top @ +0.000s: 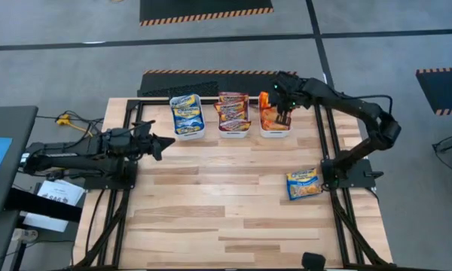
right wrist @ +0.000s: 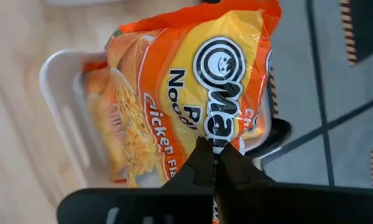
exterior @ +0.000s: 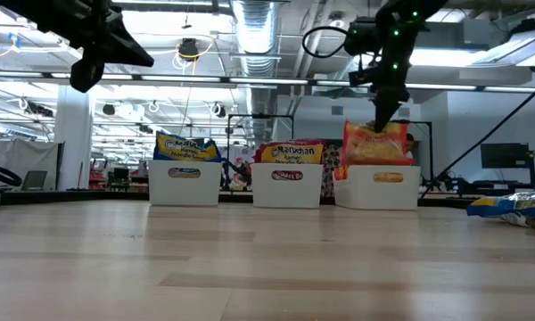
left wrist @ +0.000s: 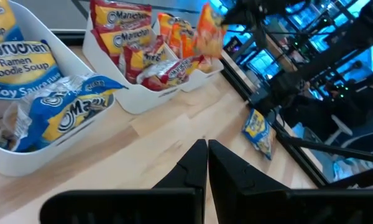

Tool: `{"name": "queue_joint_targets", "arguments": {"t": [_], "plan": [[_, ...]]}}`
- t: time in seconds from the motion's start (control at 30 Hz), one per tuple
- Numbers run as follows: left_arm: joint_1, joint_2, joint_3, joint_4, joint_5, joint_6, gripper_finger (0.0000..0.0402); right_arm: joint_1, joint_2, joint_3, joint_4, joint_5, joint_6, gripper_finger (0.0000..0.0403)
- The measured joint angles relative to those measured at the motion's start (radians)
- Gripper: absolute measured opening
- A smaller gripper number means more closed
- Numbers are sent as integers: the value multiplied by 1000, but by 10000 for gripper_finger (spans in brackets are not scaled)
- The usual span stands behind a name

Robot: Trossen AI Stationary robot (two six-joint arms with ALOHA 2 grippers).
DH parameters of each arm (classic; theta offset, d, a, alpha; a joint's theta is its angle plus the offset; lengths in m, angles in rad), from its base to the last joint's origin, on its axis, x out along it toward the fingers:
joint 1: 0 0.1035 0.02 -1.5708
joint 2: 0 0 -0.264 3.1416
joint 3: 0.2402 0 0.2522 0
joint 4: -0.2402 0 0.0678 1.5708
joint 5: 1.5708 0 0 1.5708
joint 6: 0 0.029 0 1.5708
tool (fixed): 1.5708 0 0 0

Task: Sort Maruchan noodles
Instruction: Put the orange noodle pack into the right white bin

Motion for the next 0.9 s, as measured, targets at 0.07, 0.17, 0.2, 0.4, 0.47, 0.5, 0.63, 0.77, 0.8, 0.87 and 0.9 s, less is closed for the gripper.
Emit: {"name": "queue_joint_targets", "arguments": {"t": [0.07,0.17,0.2,0.4,0.47,0.5,0.63,0.77,0.8,0.87,0.9], "plan": [[7,0,0,0,0,0,0,17,-3,-22,-4,-8,-7,6],[13,0,0,-7,0,0,0,44,-3,-43,27,-8,-35,6],[15,0,0,-9,2,0,0,54,-3,-54,38,-8,-48,6],[16,0,0,-35,3,0,0,86,-3,-123,47,41,-79,6],[16,0,0,-35,3,0,0,94,-2,-142,34,74,-75,6],[16,0,0,-35,3,0,0,99,-2,-145,28,92,-74,6],[16,0,0,-34,3,0,0,113,-6,-138,22,144,-78,6],[16,0,0,-34,2,0,0,113,-36,-130,18,201,-94,7],[16,0,0,-34,2,0,0,113,-45,-129,16,218,-107,7],[16,0,0,-34,3,0,0,111,-62,-128,5,227,-130,7],[16,0,0,-34,2,0,0,111,-68,-128,0,221,-133,7]]}}
